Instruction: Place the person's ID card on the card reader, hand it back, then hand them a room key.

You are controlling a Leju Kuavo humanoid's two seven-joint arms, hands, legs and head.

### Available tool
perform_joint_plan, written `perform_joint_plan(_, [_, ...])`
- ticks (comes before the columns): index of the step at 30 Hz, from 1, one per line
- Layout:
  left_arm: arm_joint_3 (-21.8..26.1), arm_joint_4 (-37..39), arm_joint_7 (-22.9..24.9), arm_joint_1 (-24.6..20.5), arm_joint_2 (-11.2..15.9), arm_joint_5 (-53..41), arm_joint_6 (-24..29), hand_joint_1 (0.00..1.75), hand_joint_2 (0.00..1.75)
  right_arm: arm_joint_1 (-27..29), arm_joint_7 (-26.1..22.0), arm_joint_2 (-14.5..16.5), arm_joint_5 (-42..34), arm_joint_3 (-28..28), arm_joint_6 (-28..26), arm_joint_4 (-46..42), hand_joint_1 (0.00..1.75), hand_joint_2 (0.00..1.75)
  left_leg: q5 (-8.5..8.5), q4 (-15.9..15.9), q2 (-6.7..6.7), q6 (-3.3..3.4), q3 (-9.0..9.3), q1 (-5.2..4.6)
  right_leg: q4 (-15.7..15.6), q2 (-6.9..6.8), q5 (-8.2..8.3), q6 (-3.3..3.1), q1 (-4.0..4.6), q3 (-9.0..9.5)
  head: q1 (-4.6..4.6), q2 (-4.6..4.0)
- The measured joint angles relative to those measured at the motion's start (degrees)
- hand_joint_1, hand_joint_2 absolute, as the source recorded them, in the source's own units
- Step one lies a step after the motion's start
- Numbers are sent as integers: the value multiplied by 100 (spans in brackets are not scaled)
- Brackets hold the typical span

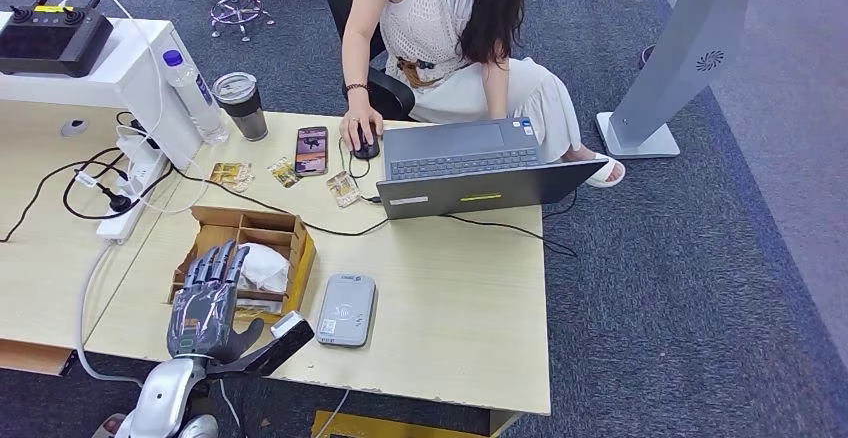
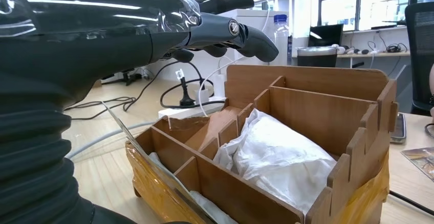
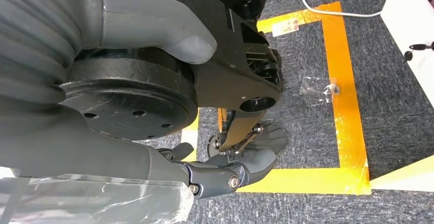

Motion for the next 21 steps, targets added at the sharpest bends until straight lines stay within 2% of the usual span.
perform_joint_plan(21, [0,0,102,3,18,-39,-8,0,175,0,0,-1,4,-67,15,0,0,175,0,0,0,0,0,0,0,0,0,0,0,0,-1,0])
